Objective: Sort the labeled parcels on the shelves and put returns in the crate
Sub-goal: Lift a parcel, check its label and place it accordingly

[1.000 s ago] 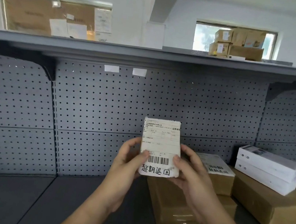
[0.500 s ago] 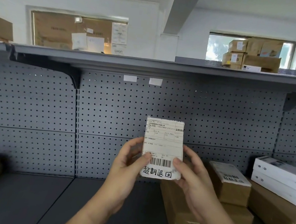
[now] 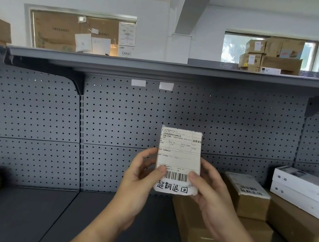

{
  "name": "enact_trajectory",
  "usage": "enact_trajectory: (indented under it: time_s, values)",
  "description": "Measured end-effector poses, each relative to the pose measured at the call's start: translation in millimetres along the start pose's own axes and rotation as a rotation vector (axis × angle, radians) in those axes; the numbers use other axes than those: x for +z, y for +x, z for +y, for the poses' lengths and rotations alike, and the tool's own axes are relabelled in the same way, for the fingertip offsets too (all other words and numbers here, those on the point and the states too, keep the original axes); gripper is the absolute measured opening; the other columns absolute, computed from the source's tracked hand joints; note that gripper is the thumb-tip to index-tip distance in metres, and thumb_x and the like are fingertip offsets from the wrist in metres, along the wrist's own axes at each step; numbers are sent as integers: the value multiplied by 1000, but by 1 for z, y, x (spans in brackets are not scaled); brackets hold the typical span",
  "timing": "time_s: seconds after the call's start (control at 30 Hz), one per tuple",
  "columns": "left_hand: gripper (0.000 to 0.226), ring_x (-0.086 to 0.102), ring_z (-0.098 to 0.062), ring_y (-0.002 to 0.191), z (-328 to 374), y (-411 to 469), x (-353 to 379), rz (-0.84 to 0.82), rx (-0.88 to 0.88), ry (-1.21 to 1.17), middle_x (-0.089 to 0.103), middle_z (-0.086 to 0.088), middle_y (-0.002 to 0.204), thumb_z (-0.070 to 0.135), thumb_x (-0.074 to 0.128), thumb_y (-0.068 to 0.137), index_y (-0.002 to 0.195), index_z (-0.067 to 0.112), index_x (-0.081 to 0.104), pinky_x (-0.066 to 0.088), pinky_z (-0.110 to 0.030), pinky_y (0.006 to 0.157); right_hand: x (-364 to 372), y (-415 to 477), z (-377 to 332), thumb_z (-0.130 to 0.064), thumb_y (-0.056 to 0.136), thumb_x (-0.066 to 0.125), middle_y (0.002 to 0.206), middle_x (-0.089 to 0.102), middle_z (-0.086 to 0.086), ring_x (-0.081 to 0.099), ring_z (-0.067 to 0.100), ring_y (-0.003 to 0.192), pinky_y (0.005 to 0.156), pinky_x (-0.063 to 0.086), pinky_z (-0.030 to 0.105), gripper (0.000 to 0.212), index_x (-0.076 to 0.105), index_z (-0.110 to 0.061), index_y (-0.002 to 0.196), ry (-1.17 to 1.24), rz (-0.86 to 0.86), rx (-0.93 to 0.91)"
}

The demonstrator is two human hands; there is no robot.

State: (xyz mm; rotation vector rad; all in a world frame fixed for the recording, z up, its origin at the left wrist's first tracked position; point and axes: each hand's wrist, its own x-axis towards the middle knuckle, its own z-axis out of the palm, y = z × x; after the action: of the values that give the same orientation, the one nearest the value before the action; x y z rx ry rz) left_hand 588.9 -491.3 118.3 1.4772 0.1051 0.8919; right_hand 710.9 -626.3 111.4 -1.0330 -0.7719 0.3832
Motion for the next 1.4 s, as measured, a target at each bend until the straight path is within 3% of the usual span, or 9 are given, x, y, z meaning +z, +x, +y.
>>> enact_trajectory:
  time_s: [0.1, 0.2, 0.33, 0.43, 0.53, 0.67, 0.8, 0.97, 1.4]
  values:
    - [49, 69, -22, 115, 0, 0, 2, -29, -3, 37, 72, 4, 125, 29, 68, 84, 132, 29, 58, 60, -42, 88, -4, 0, 0, -20, 76, 72, 121, 75, 4, 73, 23, 110, 87, 58, 39, 61, 59, -19, 136, 11, 29, 10]
    - [44, 68, -16, 115, 1, 0, 3, -49, -8, 84, 71, 6, 124, 34, 64, 87, 130, 27, 60, 60, -32, 86, -11, -3, 2, -20, 75, 73, 121, 75, 6, 72, 25, 111, 90, 57, 44, 59, 61, -20, 133, 24, 61, 26]
    - [36, 58, -3, 125, 0, 3, 0, 45, -20, 234, 66, 17, 130, 44, 56, 94, 128, 33, 64, 46, -27, 105, -28, -8, 2, -22, 75, 74, 119, 76, 5, 73, 24, 110, 92, 57, 45, 60, 61, -21, 133, 10, 81, 48]
    - [23, 56, -1, 123, -1, 8, -5, 105, -33, 472, 62, 19, 130, 32, 62, 100, 123, 36, 63, 45, -22, 97, -38, -9, 0, -22, 76, 74, 118, 76, 4, 73, 23, 108, 95, 57, 46, 60, 60, -22, 134, 5, 72, 67]
    - [35, 51, -2, 123, -2, 7, -8, 127, -47, 786, 54, 20, 136, 34, 68, 97, 130, 37, 57, 42, -22, 96, -45, -8, -1, -21, 77, 73, 119, 76, 5, 73, 24, 109, 95, 57, 47, 58, 61, -23, 133, 8, 51, 83]
    - [48, 51, 0, 100, -1, -3, -15, 153, -58, 1033, 48, 14, 143, 38, 68, 95, 139, 36, 52, 43, -18, 82, -48, -8, 3, -21, 76, 73, 118, 76, 6, 74, 23, 107, 90, 58, 42, 56, 61, -24, 131, 38, -5, 105]
    - [51, 50, -15, 131, 4, -20, -30, 198, -78, 1247, 50, 8, 146, 40, 67, 95, 143, 29, 51, 45, -30, 102, -37, -7, 12, -21, 75, 73, 120, 76, 6, 73, 24, 111, 93, 56, 44, 58, 61, -23, 132, 79, -98, 140]
    - [51, 48, -23, 133, 15, -56, -72, 292, -242, 1473, 51, 5, 146, 36, 59, 96, 145, 28, 50, 48, -44, 103, 6, -9, 34, -19, 79, 69, 123, 74, 7, 70, 26, 116, 107, 49, 54, 59, 58, -15, 137, 156, -268, 220]
    - [50, 53, -26, 129, 109, -249, -224, 758, -647, 1717, 54, 2, 140, 42, 58, 96, 143, 28, 50, 51, -42, 99, 227, -80, 77, -17, 81, 66, 121, 75, 9, 70, 27, 116, 108, 48, 56, 52, 61, -15, 133, 325, -792, 362]
